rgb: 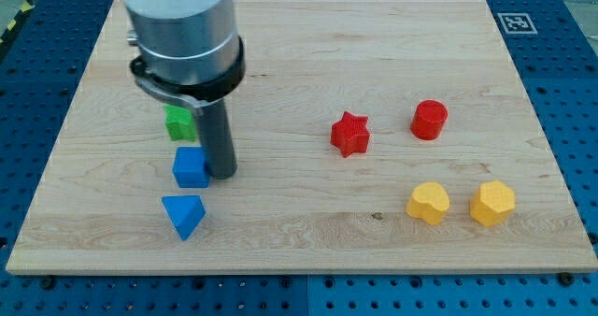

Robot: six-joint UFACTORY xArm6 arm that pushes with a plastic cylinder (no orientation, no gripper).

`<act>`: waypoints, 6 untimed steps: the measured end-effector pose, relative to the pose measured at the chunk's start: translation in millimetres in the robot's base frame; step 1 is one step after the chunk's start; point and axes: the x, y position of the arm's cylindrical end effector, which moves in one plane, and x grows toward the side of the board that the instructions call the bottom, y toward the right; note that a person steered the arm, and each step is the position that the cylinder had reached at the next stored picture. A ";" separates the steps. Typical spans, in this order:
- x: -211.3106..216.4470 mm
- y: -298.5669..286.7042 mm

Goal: Move your arm close to the triangle

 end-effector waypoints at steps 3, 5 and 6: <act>0.0 43.5; 0.0 45.3; 3.4 53.5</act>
